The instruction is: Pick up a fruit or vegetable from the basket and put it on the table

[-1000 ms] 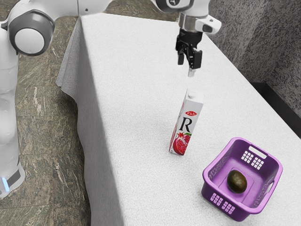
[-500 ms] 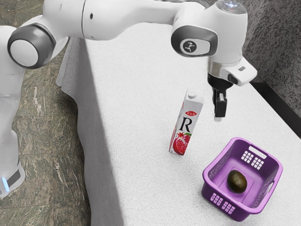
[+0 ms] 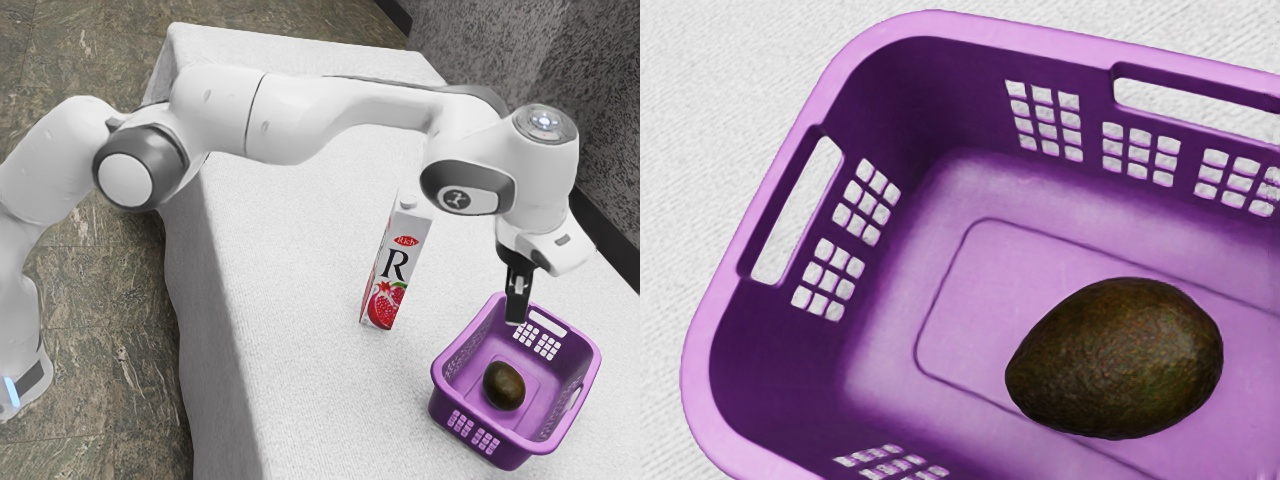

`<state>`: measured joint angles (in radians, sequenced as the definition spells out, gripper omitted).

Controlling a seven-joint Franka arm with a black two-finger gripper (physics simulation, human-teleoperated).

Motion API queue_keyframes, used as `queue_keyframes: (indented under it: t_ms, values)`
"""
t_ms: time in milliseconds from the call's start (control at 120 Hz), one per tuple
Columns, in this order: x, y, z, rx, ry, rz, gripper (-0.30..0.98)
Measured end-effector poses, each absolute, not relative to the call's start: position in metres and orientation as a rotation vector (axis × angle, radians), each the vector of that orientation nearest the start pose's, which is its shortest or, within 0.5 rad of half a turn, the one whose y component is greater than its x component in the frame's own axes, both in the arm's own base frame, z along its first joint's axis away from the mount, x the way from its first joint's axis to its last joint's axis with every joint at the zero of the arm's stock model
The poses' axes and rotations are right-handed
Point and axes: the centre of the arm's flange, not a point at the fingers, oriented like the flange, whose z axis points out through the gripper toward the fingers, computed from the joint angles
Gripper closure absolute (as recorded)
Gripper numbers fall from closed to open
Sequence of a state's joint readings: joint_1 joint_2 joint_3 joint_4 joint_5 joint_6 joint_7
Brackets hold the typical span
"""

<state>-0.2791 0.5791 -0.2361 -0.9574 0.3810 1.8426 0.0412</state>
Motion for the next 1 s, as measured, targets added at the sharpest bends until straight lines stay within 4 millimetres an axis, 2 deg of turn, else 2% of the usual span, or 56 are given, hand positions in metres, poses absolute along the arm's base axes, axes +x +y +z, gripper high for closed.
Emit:
queue_keyframes:
  t_ms: [92,183,250,383,517,633,833,1000]
  values:
    - [0.687,-0.291,0.558,-2.794,0.858,-0.482,0.0]
    - [0.693,-0.289,0.539,-2.773,0.927,-0.434,0.0]
    - [0.695,-0.291,0.531,-2.753,0.984,-0.415,0.0]
    - [0.692,-0.313,0.516,-2.719,1.128,-0.397,0.0]
    - [0.7,-0.309,0.503,-2.694,1.198,-0.383,0.0]
    - [0.712,-0.297,0.503,-2.687,1.234,-0.405,0.0]
    - [0.706,-0.317,0.505,-2.644,1.367,-0.433,0.0]
    - [0.715,-0.31,0.503,-2.623,1.4,-0.453,0.0]
